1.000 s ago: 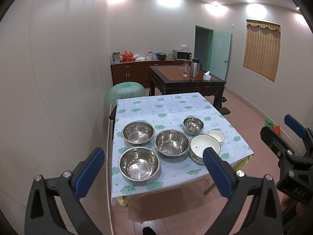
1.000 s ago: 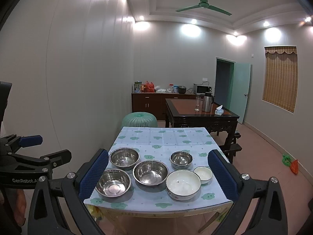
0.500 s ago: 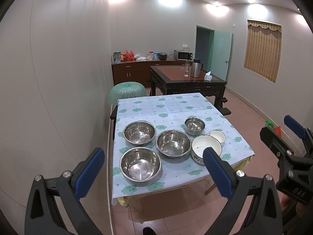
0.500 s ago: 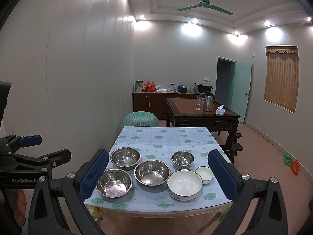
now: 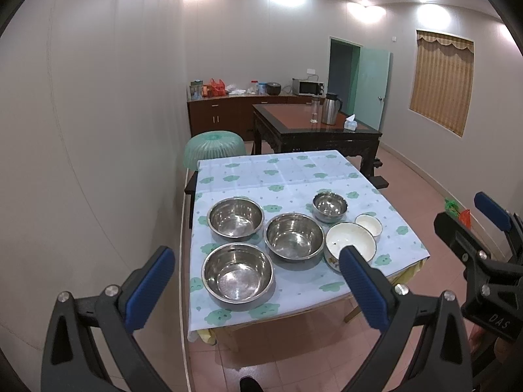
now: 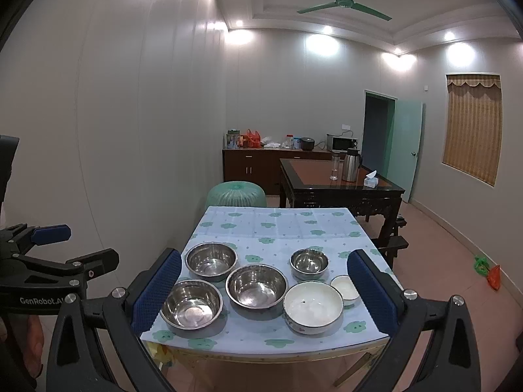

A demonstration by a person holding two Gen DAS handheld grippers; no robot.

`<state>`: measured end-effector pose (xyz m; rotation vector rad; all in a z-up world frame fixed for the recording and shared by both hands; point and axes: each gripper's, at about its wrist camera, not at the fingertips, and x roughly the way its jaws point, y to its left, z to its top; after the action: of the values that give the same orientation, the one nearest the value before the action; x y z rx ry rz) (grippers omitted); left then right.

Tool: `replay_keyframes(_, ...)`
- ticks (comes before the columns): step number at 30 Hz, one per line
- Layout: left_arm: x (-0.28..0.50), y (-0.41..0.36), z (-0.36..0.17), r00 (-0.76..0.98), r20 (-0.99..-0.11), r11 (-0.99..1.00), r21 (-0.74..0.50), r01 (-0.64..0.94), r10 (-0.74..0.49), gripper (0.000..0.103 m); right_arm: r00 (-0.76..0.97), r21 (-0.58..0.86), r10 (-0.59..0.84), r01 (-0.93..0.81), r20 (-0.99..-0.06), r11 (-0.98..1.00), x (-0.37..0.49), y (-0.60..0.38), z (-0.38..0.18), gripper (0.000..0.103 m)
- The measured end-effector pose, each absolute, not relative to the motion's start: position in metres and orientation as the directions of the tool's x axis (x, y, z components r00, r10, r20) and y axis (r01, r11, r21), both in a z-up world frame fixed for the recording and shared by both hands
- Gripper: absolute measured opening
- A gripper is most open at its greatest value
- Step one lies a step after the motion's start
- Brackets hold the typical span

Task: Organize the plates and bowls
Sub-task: 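Move both tools toward the steel bowls on the table, then lower both grippers onto opposite rim points of the large steel bowl and close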

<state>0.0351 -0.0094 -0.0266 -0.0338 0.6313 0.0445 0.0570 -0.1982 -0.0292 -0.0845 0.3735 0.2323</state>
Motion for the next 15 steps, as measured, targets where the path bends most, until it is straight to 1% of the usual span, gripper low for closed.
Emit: replay_keyframes(15, 0.098, 0.016, -0.053, 0.765, -0.643, 0.998, -0.027, -0.060, 0.029, 0.102, 0.878, -0.038, 0.210, -0.250, -0.431, 0.968, 0.109, -0.175, -0.051, 0.102)
